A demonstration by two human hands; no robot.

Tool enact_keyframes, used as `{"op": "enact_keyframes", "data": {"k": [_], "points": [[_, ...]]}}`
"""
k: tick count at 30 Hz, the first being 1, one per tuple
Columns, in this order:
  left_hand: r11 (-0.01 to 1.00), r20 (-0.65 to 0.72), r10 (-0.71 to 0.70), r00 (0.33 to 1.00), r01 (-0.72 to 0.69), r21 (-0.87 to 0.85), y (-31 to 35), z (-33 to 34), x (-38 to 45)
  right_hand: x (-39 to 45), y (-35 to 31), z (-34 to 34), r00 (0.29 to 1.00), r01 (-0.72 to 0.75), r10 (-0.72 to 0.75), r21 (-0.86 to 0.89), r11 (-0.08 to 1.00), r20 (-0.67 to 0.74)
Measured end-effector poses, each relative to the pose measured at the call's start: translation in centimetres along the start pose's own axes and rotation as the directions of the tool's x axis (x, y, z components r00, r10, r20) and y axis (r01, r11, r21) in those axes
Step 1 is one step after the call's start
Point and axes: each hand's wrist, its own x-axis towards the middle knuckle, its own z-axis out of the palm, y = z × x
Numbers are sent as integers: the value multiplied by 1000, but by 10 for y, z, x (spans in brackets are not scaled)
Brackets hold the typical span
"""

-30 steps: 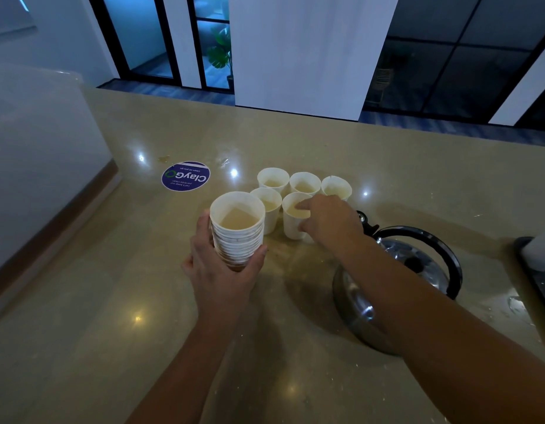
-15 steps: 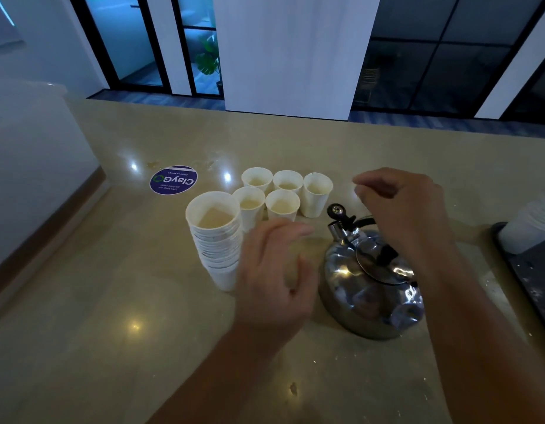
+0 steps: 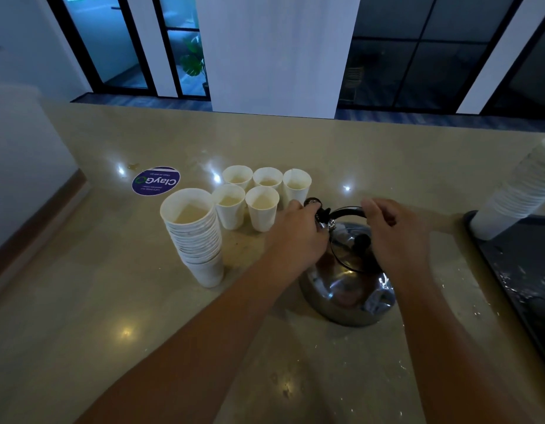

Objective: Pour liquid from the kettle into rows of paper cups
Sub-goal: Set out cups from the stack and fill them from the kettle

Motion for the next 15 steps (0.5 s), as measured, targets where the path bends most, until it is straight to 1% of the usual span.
{"op": "enact_keyframes", "data": {"k": [3, 6, 8, 10, 13, 15], "points": [[999, 18, 20, 1000, -20, -41, -1, 2, -1, -7, 1, 3, 1000, 4, -5, 88, 996, 17], [998, 30, 39, 999, -38, -45, -1, 0, -1, -7, -2, 1, 999, -14, 7, 139, 990, 49], [998, 46, 65, 997, -65, 3, -1, -6, 1, -8, -4, 0, 998, -25, 14, 182, 983, 62], [991, 54, 94, 994, -98, 91, -2, -13, 7, -9, -8, 0, 997, -15, -1, 200, 980, 80], [980, 92, 77, 993, -92, 178, -2, -28, 18, -8, -16, 1, 993, -9, -16, 204, 979, 120], [980, 100, 63, 993, -81, 183, -2, -41, 23, -4, -25, 1, 992, 8, -33, 199, 980, 125]]}}
